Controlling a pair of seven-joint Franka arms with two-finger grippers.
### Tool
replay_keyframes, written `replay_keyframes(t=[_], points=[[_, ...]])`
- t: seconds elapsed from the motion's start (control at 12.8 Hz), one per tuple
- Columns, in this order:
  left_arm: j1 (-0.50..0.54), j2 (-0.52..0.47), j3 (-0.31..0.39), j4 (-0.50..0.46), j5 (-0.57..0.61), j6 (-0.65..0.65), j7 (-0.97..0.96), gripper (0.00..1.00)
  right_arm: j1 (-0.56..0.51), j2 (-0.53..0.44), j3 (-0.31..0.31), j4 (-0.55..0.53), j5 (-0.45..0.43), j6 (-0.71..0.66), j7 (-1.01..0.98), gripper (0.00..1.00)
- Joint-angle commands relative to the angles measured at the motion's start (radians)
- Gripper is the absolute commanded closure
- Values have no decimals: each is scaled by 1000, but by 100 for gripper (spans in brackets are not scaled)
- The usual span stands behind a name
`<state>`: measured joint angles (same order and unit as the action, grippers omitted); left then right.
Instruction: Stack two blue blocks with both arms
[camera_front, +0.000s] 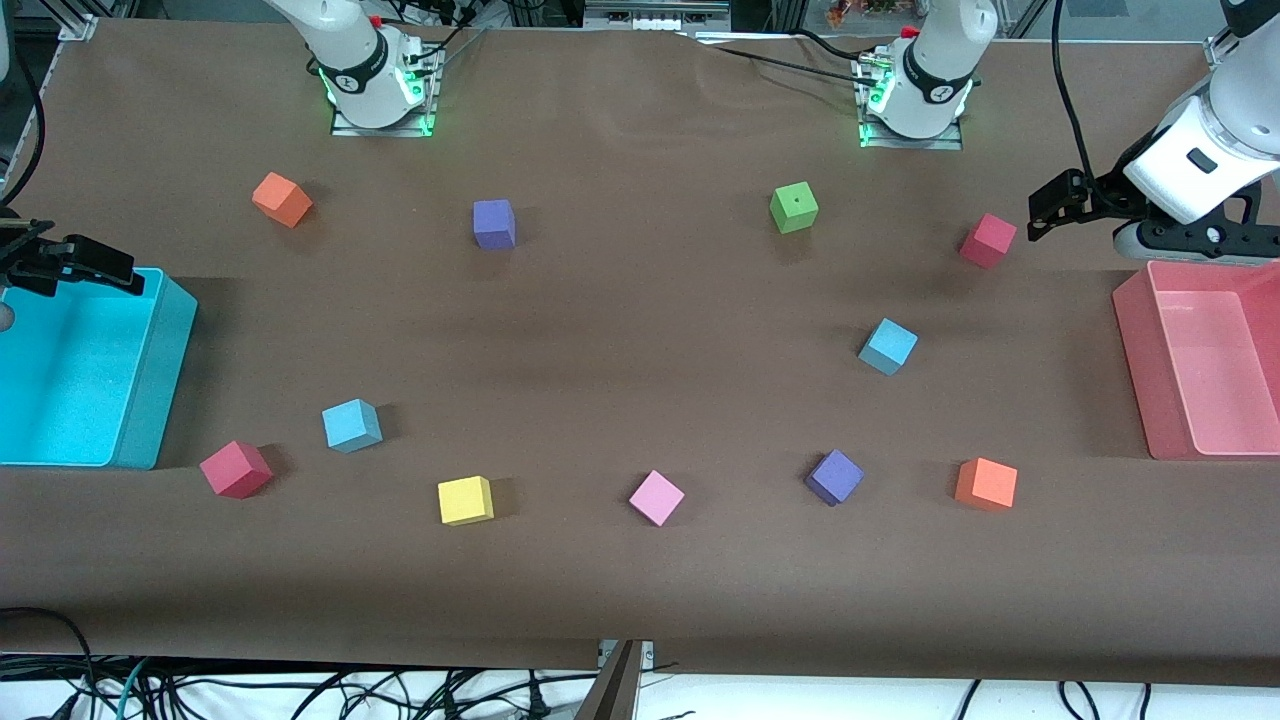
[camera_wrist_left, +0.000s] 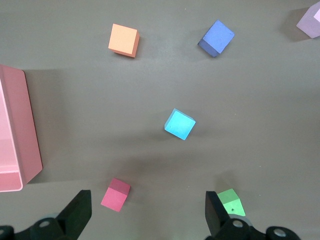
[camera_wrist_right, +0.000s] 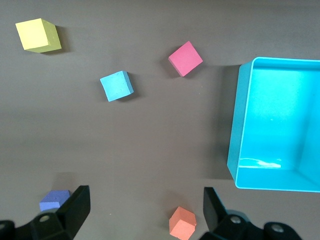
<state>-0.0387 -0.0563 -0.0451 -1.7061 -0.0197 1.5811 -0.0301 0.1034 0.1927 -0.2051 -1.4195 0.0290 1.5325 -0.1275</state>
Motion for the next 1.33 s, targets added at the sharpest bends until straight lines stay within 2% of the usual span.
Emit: replay_keyframes(t=[0.0,1.25], points=[[-9,1,-1,16,32,-16,-13,0,-17,10,16,25,-3,-9,3,0],[-9,7,-2,32,32,-38,-22,0,-21,11,16,25,-8,-6,3,0]])
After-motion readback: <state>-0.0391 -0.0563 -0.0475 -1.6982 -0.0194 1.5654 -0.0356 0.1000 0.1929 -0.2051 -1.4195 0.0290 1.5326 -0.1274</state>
